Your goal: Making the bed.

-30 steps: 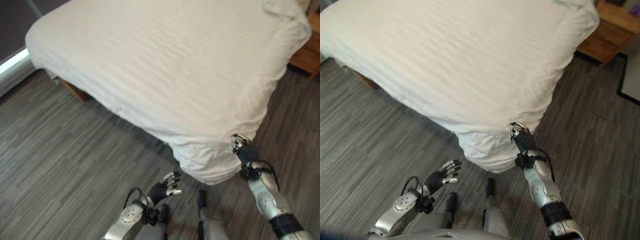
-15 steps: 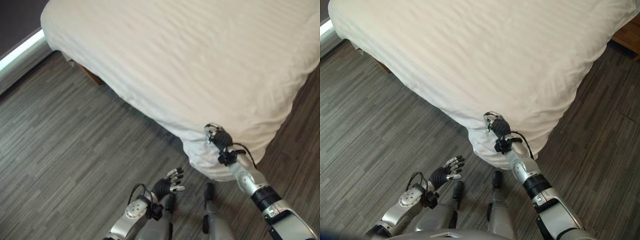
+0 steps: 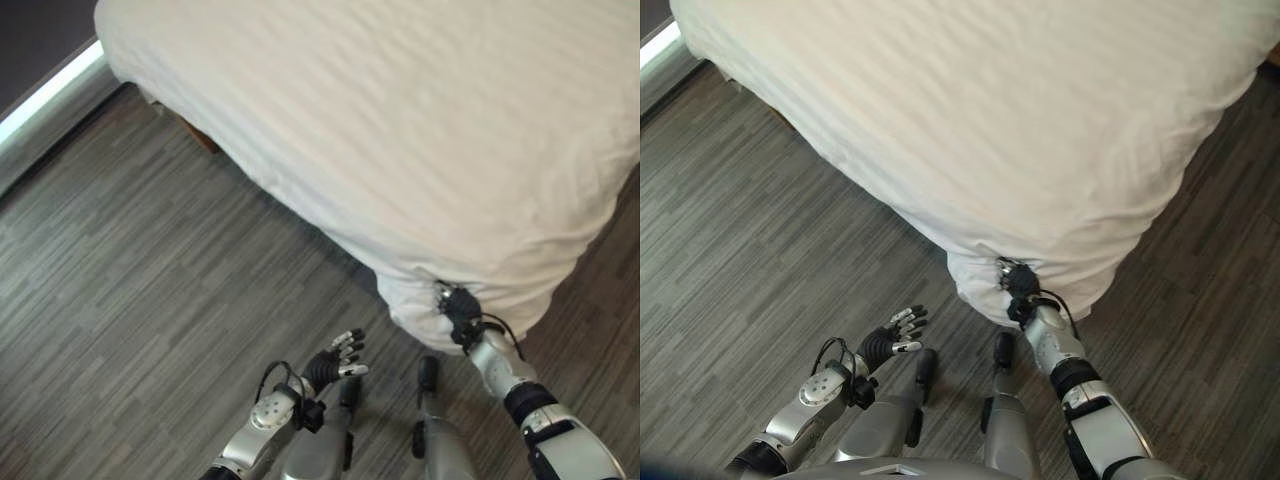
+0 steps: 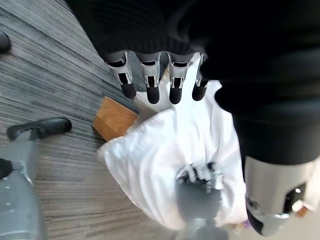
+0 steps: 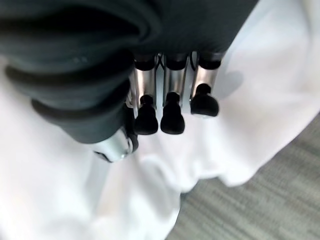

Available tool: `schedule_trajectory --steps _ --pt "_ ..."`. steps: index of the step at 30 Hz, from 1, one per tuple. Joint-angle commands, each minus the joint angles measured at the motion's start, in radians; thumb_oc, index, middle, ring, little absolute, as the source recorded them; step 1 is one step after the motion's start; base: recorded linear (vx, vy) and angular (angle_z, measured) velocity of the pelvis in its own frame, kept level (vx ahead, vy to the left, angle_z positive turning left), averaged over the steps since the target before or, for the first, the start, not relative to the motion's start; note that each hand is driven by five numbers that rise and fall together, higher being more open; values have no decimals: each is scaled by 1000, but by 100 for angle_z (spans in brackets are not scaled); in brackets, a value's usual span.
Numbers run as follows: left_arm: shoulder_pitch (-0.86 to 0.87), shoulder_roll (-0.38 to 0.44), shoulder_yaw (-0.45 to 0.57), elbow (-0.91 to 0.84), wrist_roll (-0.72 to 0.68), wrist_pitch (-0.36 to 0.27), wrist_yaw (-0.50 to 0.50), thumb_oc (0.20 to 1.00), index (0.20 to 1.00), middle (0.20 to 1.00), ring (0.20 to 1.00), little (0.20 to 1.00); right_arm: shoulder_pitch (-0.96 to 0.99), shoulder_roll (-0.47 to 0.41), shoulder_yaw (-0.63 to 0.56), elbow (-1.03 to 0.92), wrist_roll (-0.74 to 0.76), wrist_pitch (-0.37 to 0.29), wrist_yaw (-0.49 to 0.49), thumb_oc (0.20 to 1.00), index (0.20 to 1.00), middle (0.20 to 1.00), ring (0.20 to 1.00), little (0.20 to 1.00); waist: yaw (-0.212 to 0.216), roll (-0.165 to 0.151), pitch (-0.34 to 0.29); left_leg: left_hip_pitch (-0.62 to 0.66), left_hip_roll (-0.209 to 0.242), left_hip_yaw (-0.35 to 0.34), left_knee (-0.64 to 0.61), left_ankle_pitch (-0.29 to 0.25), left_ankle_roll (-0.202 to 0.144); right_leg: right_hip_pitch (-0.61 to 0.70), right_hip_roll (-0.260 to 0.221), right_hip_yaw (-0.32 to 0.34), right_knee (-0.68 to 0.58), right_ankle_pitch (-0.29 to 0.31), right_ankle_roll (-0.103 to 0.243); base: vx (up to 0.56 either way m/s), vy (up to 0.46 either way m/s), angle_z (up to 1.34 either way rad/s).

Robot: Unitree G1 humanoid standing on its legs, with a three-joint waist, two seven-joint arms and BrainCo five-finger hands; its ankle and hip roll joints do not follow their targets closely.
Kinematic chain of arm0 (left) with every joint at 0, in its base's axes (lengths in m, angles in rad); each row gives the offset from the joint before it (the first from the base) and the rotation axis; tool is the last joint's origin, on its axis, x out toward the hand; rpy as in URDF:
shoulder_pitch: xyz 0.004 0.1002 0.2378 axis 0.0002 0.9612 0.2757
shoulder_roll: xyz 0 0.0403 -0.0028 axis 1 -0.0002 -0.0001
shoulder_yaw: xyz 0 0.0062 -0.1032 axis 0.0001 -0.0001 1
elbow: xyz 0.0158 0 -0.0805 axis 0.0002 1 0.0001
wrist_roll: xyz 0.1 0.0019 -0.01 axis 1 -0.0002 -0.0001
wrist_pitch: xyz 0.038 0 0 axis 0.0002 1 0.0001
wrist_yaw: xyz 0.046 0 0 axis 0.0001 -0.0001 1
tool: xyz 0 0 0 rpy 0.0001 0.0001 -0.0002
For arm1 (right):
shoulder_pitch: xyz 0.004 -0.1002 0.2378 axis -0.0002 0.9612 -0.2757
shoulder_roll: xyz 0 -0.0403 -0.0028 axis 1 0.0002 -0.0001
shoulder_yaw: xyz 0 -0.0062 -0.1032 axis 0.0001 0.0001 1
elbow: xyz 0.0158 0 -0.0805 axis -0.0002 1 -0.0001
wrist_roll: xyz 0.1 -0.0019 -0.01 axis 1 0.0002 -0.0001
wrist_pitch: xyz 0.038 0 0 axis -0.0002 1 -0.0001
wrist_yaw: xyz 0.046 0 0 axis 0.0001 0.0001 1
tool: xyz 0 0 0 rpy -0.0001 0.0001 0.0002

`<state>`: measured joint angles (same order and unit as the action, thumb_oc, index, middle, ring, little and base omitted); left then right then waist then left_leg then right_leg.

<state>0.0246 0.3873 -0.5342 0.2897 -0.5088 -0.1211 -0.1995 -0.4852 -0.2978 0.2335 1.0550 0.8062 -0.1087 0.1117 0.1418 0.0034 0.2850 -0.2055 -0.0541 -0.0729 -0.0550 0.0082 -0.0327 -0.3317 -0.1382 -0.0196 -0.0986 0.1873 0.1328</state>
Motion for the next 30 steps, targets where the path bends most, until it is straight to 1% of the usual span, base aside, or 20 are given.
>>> schedule_trajectory --steps 1,2,4,5,6,7,8,11,13,14,16,17,19,21,22,23,24,27,29,30 --pt "-29 -22 -30 -46 -36 -26 -12 1000 1000 1000 1000 1000 -39 -80 -44 32 -59 5 -48 200 200 200 200 200 25 31 -5 -41 0 -59 -32 68 -1 33 11 -22 11 5 50 16 3 15" --pt "-34 -29 -25 -47 -34 -23 -17 1000 1000 1000 1000 1000 -1 -89 -78 99 -81 17 -45 200 200 200 200 200 23 39 -2 -41 0 -61 -32 67 0 34 11 -23 11 2 50 16 3 16" --pt "-37 -30 -20 -49 -35 -21 -20 1000 1000 1000 1000 1000 26 -91 -90 121 -95 23 -42 200 200 200 200 200 20 41 -1 -40 1 -62 -32 67 1 35 11 -21 11 0 50 12 0 5" --pt "-38 -35 -3 -53 -37 -20 -20 1000 1000 1000 1000 1000 92 -102 -134 150 -110 28 -40 200 200 200 200 200 8 43 2 -37 0 -63 -32 65 2 35 11 -18 11 -1 50 27 2 -3" --pt "-37 -35 -4 -53 -37 -20 -20 1000 1000 1000 1000 1000 94 -102 -135 149 -110 28 -40 200 200 200 200 200 9 43 1 -37 0 -63 -32 64 2 36 11 -18 11 -2 50 35 1 -1" --pt "-35 -37 12 -55 -31 -20 -19 1000 1000 1000 1000 1000 157 -118 -186 177 -122 31 -45 200 200 200 200 200 -8 40 1 -35 0 -63 -32 60 4 37 11 -15 11 -4 49 0 0 0" --pt "-34 -37 11 -55 -31 -20 -19 1000 1000 1000 1000 1000 158 -118 -187 176 -123 31 -45 200 200 200 200 200 -7 41 0 -34 0 -63 -32 60 4 38 11 -15 11 -4 50 0 0 0" --pt "-32 -39 34 -48 -31 -24 -14 1000 1000 1000 1000 1000 240 -151 -285 200 -109 19 -70 200 200 200 200 200 -37 34 0 -27 0 -57 -32 52 7 39 13 -3 11 -7 51 29 6 -5" --pt "-37 -32 56 -55 -28 -30 -4 1000 1000 1000 1000 1000 303 -203 -396 189 -70 -8 -110 200 200 200 200 200 -72 24 -3 -21 1 -44 -32 45 8 39 16 11 11 -7 53 25 19 -10" --pt "-39 -31 61 -55 -27 -32 2 1000 1000 1000 1000 1000 320 -211 -431 171 -45 -20 -121 200 200 200 200 200 -83 21 -5 -18 1 -41 -32 41 9 39 18 17 11 -6 54 17 21 -23" --pt "-37 -29 68 -59 -27 -35 12 1000 1000 1000 1000 1000 372 -252 -565 115 50 -78 -171 200 200 200 200 200 -120 11 -12 -6 6 -29 -32 25 10 45 24 31 11 -14 55 36 6 -22" --pt "-37 -27 72 -62 -27 -37 16 1000 1000 1000 1000 1000 389 -256 -582 89 51 -94 -179 200 200 200 200 200 -129 6 -14 -8 5 -25 -32 30 10 40 23 36 11 -9 55 20 -6 -20" --pt "-31 -23 76 -69 -26 -38 20 1000 1000 1000 1000 1000 417 -251 -632 -35 107 -135 -177 200 200 200 200 200 -149 0 -20 -5 6 -20 -32 26 10 38 25 44 11 -9 55 -7 2 -27" --pt "-21 -14 82 -80 -27 -40 18 1000 1000 1000 1000 1000 456 -228 -633 -227 123 -165 -155 200 200 200 200 200 -162 -8 -23 -2 7 -9 -32 24 10 36 26 52 11 -6 57 -13 -4 -17" --pt "-19 -9 83 -84 -29 -42 16 1000 1000 1000 1000 1000 459 -218 -605 -325 120 -182 -141 200 200 200 200 200 -164 -13 -24 -2 8 -4 -32 25 9 34 27 57 11 -2 57 -47 -23 -22" --pt "-13 3 71 -98 -39 -39 8 1000 1000 1000 1000 1000 437 -185 -522 -532 157 -196 -87 200 200 200 200 200 -165 -16 -24 -4 7 11 -32 27 7 26 26 67 11 6 58 -41 -19 -32" --pt "-12 4 73 -99 -39 -38 8 1000 1000 1000 1000 1000 440 -181 -520 -540 153 -194 -92 200 200 200 200 200 -165 -17 -25 -4 7 12 -32 27 7 25 27 68 11 7 58 -49 -10 -30" --pt "-3 25 57 -114 -38 -35 -3 1000 1000 1000 1000 1000 397 -170 -367 -753 145 -169 -36 200 200 200 200 200 -156 -10 -22 -11 3 22 -32 32 6 15 24 76 11 14 58 -38 -21 -11" --pt "3 29 46 -119 -36 -35 -10 1000 1000 1000 1000 1000 359 -189 -298 -789 148 -149 -11 200 200 200 200 200 -146 -3 -23 -14 2 23 -32 35 5 11 23 75 11 17 58 -6 -9 -2" --pt "3 28 47 -119 -36 -36 -10 1000 1000 1000 1000 1000 358 -189 -297 -789 148 -149 -11 200 200 200 200 200 -147 -3 -23 -14 2 23 -32 35 5 11 23 75 11 17 58 0 0 0"
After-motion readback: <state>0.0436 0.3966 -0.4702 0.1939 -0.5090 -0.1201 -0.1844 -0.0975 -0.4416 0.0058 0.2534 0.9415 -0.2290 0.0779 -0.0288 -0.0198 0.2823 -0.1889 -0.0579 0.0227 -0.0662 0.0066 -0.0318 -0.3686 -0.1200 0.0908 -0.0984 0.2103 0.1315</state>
